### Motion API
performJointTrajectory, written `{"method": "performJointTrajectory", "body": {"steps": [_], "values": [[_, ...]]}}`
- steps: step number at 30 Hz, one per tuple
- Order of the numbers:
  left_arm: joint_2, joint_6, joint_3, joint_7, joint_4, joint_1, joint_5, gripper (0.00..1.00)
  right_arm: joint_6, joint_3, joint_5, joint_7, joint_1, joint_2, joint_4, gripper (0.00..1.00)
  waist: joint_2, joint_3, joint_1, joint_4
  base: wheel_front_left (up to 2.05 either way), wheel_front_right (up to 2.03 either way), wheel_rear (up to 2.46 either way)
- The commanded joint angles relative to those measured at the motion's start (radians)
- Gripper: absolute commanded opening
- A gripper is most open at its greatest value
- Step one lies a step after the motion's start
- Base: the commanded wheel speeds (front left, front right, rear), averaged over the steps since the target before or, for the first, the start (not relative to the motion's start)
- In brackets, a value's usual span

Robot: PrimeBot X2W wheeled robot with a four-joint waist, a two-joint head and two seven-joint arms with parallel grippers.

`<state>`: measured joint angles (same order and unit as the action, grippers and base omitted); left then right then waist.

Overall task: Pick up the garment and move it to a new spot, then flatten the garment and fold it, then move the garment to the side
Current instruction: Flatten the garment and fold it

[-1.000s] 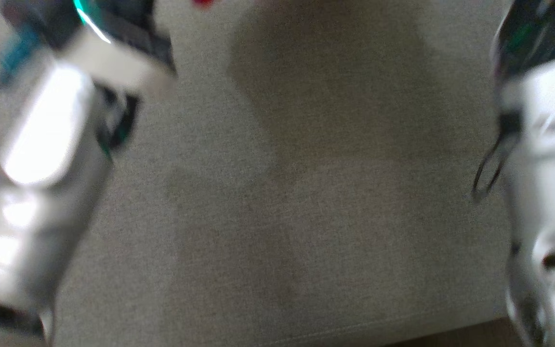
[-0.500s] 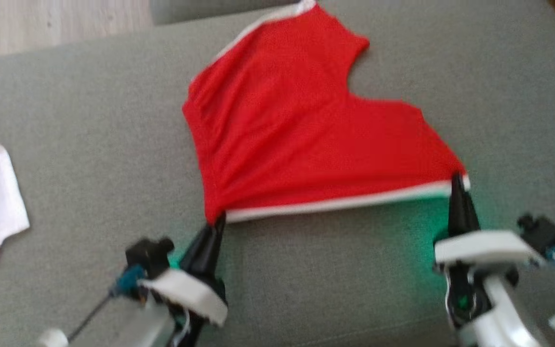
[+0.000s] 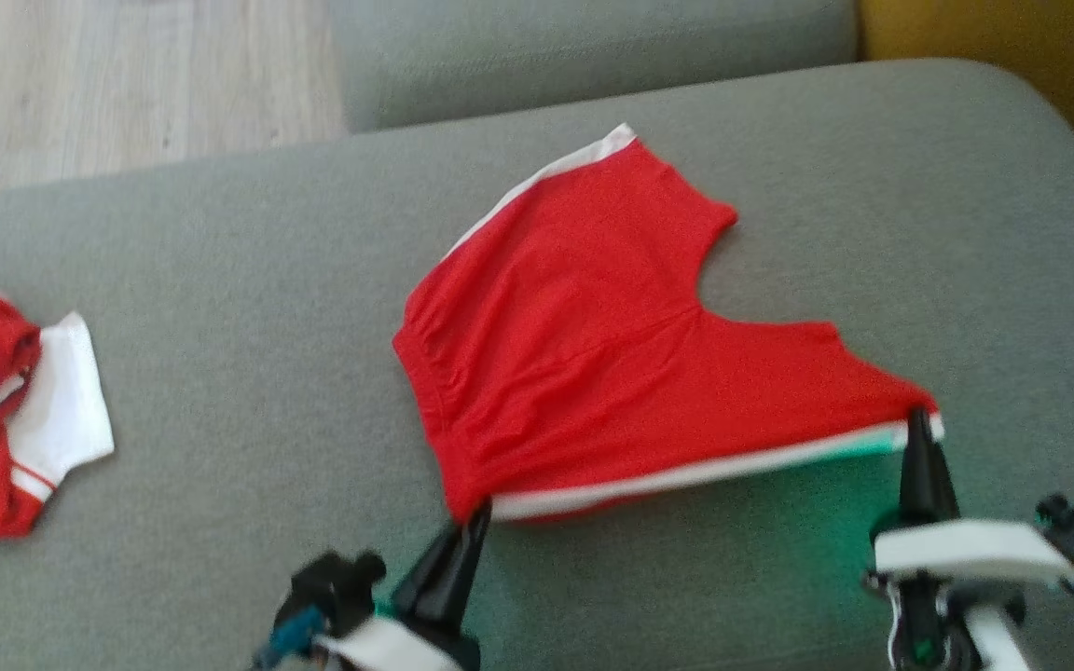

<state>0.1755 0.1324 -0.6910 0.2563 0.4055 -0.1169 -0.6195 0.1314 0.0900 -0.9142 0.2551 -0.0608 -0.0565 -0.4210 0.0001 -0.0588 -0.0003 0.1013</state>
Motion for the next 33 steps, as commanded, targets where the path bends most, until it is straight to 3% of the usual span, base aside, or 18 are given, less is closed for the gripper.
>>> {"method": "performJointTrajectory", "body": {"steps": [1, 7, 19, 26, 27, 28, 29, 30, 33], "values": [[0.012, -0.002, 0.034, 0.005, -0.043, -0.082, 0.006, 0.00, -0.001, 0.021, 0.003, 0.001, -0.076, -0.014, 0.040, 0.00, -0.0001, -0.028, 0.0003, -0.022, 0.00, 0.00, 0.00], [0.006, -0.002, 0.044, 0.005, -0.082, -0.217, 0.011, 0.00, -0.001, 0.004, 0.022, -0.037, -0.298, -0.004, -0.005, 0.00, -0.0001, -0.122, 0.0003, -0.076, 0.00, 0.00, 0.00], [-0.088, -0.002, 0.133, 0.005, 0.000, -0.483, 0.008, 0.00, -0.001, -0.021, 0.221, -0.028, -0.810, 0.004, -0.376, 0.00, -0.0001, -0.335, 0.0003, -0.195, 0.00, 0.00, 0.00], [-0.110, -0.002, 0.100, 0.005, 0.049, -0.589, 0.001, 0.00, -0.001, -0.060, 0.326, -0.002, -0.983, 0.001, -0.555, 0.00, -0.0001, -0.406, 0.0003, -0.229, 0.00, 0.00, 0.00], [-0.112, -0.002, 0.097, 0.005, 0.058, -0.599, 0.002, 0.02, -0.001, -0.065, 0.343, 0.001, -0.997, 0.001, -0.575, 0.15, -0.0001, -0.413, 0.0003, -0.231, 0.00, 0.00, 0.00], [-0.113, -0.002, 0.095, 0.005, 0.066, -0.608, 0.004, 0.33, -0.001, -0.074, 0.358, 0.003, -1.009, 0.000, -0.591, 0.80, -0.0001, -0.419, 0.0003, -0.233, 0.00, 0.00, 0.00], [-0.114, -0.002, 0.100, 0.005, 0.076, -0.612, 0.004, 0.77, -0.001, -0.078, 0.374, 0.004, -1.018, 0.000, -0.603, 1.00, -0.0001, -0.422, 0.0003, -0.235, 0.00, 0.00, 0.00], [-0.116, -0.002, 0.113, 0.005, 0.085, -0.614, 0.008, 1.00, -0.001, -0.081, 0.395, 0.005, -1.025, -0.003, -0.604, 1.00, -0.0001, -0.424, 0.0003, -0.237, 0.00, 0.00, 0.00], [-0.120, -0.002, 0.160, 0.005, 0.104, -0.604, 0.045, 1.00, -0.001, -0.119, 0.480, 0.006, -1.013, -0.025, -0.550, 1.00, -0.0001, -0.428, 0.0003, -0.239, 0.00, 0.00, 0.00]]}}
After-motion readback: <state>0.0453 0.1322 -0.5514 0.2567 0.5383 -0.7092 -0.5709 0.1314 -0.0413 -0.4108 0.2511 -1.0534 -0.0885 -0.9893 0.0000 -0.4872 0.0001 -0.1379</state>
